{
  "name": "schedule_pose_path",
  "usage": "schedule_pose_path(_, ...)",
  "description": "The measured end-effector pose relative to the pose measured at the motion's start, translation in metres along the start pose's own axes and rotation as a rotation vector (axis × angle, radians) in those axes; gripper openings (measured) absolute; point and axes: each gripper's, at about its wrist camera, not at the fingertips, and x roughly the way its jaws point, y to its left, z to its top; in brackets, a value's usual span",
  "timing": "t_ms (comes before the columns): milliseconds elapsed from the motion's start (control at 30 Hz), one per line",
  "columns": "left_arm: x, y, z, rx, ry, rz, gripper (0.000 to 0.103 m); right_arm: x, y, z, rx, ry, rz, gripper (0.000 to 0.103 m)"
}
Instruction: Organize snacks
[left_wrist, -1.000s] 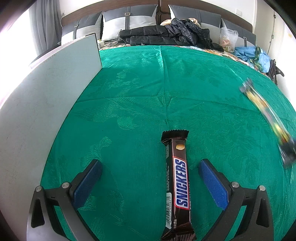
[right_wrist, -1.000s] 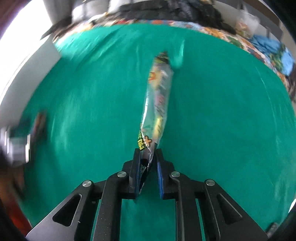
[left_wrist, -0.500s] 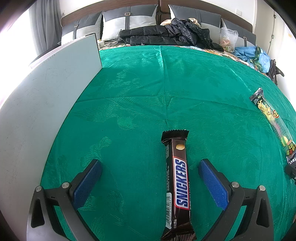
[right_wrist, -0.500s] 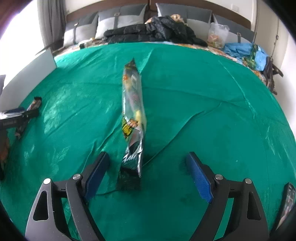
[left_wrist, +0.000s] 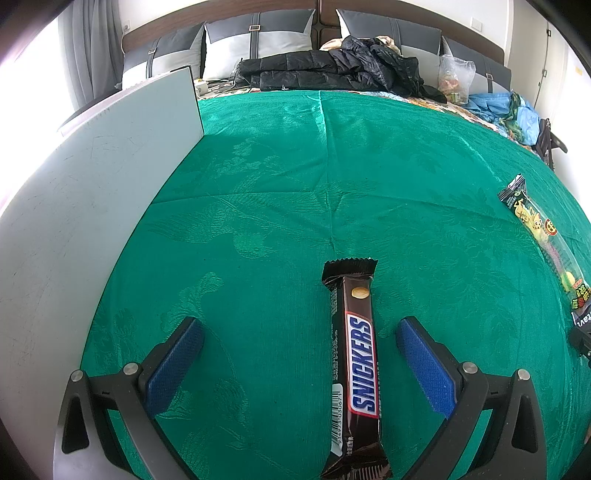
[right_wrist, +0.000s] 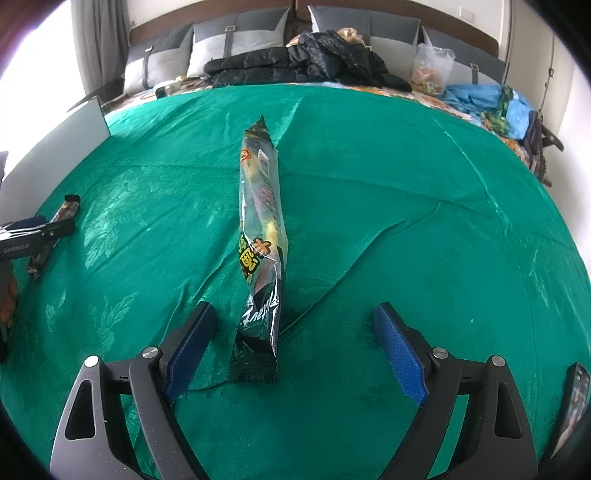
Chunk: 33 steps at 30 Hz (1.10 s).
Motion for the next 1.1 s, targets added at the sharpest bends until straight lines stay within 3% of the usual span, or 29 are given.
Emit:
schedule_pose_path(933,-0.002,0.001,-0.001,-0.014,0.012,0.013,0.103,0.001,-0.002,0.001,0.004,0.004,0.006,0.091)
schedule_pose_path(1033,-0.004,0.0,-0.001,-0.017,0.075,0.008,0.103,0.01,-0.011,0.02,0.007,0.099,0.026,0.092)
schedule_pose_path(1100,-0.007,0.001,0.0,-0.025,0.096,0.008,0.095,0.021,-0.017,0.044,0.054,0.16,0.083,0.09)
